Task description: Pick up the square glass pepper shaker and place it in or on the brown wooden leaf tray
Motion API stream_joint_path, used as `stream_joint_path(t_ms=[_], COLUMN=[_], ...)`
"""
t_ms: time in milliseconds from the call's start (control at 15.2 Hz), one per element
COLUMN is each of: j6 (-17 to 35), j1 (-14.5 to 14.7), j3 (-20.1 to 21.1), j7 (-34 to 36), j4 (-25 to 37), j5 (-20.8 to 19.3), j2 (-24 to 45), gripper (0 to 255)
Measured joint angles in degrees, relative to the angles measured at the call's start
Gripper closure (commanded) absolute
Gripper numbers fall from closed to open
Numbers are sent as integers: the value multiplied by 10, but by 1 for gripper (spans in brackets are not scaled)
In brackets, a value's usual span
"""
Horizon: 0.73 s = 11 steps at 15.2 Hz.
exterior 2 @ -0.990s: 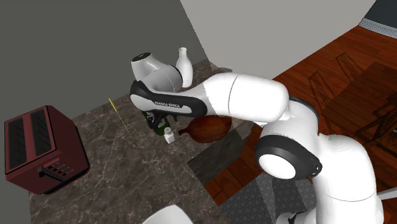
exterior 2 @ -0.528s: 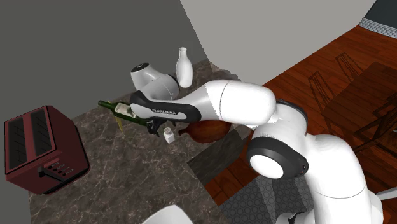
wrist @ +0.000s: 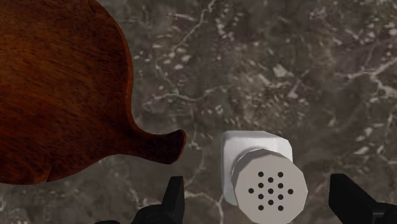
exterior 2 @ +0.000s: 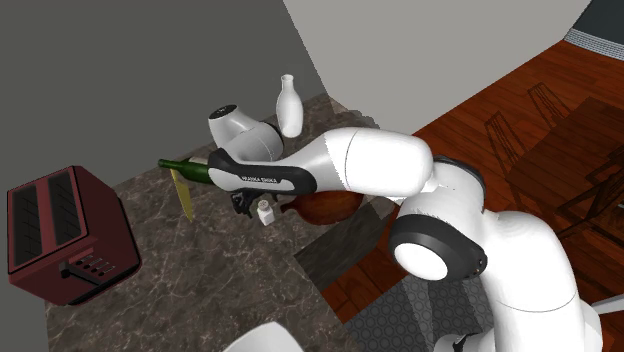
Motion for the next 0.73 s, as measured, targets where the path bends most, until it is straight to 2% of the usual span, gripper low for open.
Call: stream_joint_path(t_ms=[66, 726], j6=[0, 0], j1=[0, 0], j3=[0, 0], j7=[0, 0], j4=[0, 0], j5=[0, 0], j2=[0, 0], gripper=[255, 255])
